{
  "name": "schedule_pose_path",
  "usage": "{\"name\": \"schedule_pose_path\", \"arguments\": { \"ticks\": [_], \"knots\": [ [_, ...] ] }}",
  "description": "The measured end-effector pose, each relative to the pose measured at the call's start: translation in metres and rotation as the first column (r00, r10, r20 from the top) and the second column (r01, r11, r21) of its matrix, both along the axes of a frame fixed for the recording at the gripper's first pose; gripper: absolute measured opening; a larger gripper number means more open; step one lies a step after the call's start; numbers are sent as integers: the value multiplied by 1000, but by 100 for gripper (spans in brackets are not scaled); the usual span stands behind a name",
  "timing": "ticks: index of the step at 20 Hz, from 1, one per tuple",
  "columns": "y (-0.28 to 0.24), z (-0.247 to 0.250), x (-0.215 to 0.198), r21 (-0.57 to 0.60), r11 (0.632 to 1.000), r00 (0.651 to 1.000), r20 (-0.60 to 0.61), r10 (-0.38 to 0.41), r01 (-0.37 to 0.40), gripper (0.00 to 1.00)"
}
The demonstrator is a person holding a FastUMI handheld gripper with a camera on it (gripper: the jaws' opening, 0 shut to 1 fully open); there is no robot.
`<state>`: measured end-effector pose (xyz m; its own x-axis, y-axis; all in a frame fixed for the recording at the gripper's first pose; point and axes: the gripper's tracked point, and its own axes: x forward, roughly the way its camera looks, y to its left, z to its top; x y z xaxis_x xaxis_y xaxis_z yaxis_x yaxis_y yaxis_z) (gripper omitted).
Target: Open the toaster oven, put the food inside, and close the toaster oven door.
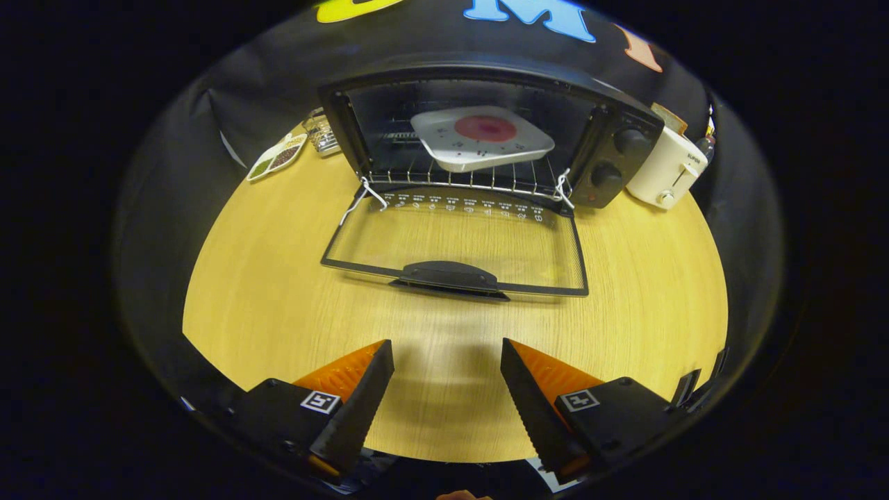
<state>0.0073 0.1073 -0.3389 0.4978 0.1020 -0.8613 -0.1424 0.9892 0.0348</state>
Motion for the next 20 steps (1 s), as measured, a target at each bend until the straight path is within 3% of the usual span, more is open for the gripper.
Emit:
{"name": "schedule_pose_path", "arguments": {
  "ticks": [4,8,11,17,20],
  "knots": [
    [-1,-20,23,20,997,997,18,-80,80,99],
    [-6,-28,45,-16,997,995,58,-79,80,99],
    [-4,-36,47,31,994,994,35,-107,106,99],
    [-7,-17,48,-6,1000,993,114,-21,21,99],
    [-6,0,45,64,998,992,123,-34,26,99]
  ]
}}
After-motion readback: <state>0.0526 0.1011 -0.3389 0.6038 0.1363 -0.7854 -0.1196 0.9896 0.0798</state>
